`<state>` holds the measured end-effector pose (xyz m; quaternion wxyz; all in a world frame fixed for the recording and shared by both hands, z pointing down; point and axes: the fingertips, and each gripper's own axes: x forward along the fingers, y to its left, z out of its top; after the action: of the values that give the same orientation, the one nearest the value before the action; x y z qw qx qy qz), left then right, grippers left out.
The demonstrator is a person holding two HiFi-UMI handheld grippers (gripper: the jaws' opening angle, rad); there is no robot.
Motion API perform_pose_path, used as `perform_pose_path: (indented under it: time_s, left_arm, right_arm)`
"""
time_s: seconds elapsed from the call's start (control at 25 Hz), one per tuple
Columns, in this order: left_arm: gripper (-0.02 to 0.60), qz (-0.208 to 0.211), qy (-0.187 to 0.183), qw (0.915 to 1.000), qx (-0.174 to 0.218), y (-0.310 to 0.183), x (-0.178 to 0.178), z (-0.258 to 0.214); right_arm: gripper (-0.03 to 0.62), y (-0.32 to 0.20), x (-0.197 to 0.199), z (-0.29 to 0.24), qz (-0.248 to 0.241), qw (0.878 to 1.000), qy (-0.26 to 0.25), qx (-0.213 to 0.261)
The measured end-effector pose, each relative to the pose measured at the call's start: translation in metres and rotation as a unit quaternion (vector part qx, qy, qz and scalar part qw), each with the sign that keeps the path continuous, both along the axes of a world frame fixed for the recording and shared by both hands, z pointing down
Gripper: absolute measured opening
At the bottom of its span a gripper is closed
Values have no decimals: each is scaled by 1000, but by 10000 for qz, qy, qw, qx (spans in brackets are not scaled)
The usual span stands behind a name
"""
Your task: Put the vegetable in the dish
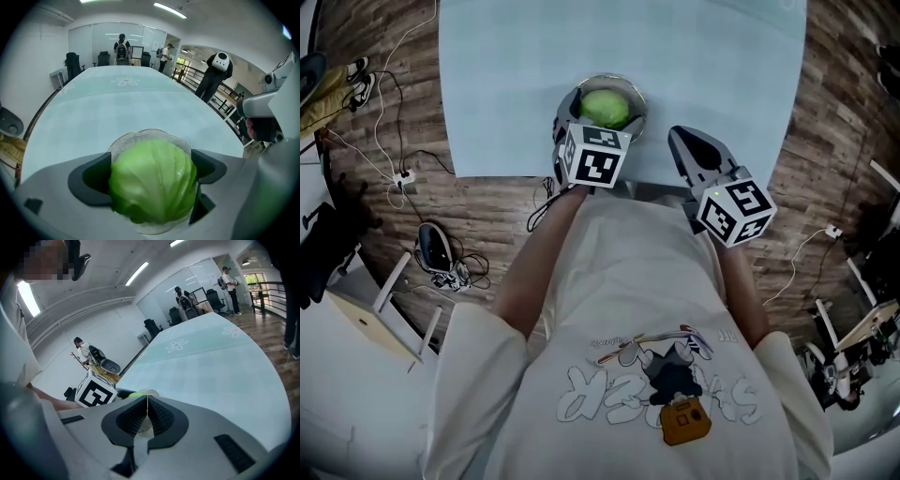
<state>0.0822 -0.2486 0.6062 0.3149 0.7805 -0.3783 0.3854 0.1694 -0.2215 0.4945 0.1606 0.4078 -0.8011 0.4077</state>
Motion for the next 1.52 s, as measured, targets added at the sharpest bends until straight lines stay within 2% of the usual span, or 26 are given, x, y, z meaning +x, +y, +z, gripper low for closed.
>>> perform_pose_path:
  time_s: [0.24,0.48,0.6,0.72,0.88,1.04,1.16,1.36,1.52]
  left_arm:
    - [535,180,-334,9992,-151,0,-1,5]
    - [537,168,-630,9979,33,-2,-2,7]
    - [535,14,-559,9983,151,-6,-4,0]
    - [534,-40,-465,9977,486,-16,-2,-18]
    - [527,-37,-289,9977,617,-21,-6,-34]
    - [461,-79,-172,9973,706,-15,-9,-54]
    - [451,-130,-79,9967,800,-10,-12,-68]
    - [321,-4,92,9953,960,8,-19,-104]
    - [255,147,6,9955,941,17,-17,-122]
  right_arm:
    - [23,-2,1,-4,42,10000,24,79]
    - [23,-1,2,-5,68,10000,-33,61]
    - [23,-3,3,-7,69,9999,-38,79]
    - [23,-3,6,-8,84,9999,-54,97]
    - [23,-3,3,-11,123,9998,-130,121]
    - [23,-1,4,-14,68,9996,-270,89]
    - [23,-3,3,-18,-59,9994,-319,147]
    - [23,3,-10,-20,-348,9985,-412,114]
    - [23,1,-19,-30,-610,9972,-391,204]
